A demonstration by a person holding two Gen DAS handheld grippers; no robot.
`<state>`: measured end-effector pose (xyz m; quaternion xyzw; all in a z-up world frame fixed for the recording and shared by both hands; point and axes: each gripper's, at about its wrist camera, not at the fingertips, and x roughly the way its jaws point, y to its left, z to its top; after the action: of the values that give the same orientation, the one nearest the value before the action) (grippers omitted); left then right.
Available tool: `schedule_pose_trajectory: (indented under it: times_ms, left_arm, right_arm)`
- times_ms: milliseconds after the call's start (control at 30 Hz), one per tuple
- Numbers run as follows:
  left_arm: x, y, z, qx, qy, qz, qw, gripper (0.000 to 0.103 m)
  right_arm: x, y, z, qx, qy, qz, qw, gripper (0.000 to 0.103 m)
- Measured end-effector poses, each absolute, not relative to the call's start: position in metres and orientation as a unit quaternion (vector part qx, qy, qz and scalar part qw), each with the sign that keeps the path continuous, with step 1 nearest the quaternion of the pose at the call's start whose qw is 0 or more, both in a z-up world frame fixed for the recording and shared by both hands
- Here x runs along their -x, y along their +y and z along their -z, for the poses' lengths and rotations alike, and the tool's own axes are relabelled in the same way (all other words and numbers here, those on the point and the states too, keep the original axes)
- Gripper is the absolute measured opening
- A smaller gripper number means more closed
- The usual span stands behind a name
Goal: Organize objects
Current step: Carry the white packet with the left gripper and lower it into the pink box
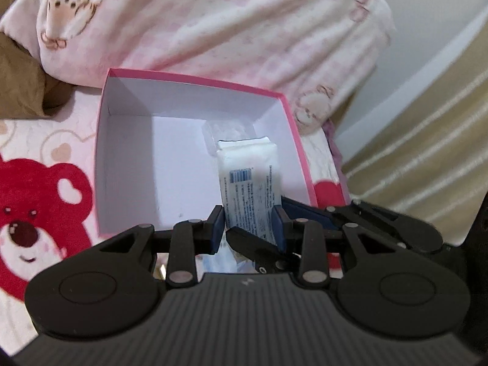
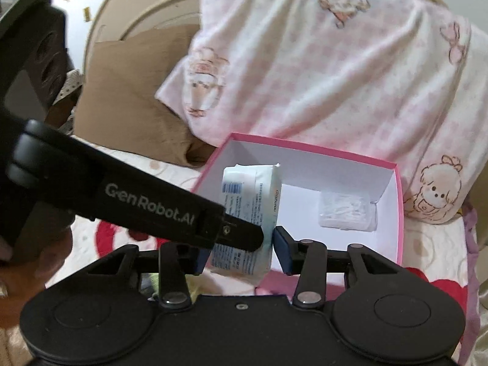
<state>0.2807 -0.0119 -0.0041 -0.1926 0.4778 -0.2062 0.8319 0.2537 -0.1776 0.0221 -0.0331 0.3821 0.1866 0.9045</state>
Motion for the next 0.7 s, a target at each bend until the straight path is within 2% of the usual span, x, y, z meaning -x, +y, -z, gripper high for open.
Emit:
schedule_pose_trajectory:
  times_ms: [433,700]
  left_arm:
    - [-0.377,-0.02,0.081,0.226,0.514,0.147,0.814,0.032]
    - [-0.411,-0.022,0.12,0.252,0.529,0.124,0.801,0.032]
  right_arm:
    - [-0.363,-0.198,0.053,-0.009,0.431,-0.178,0.884,0.046]
    - [-0.409,-0.201,0.087,-0.03,0.477,-0.168,0.862,0.046]
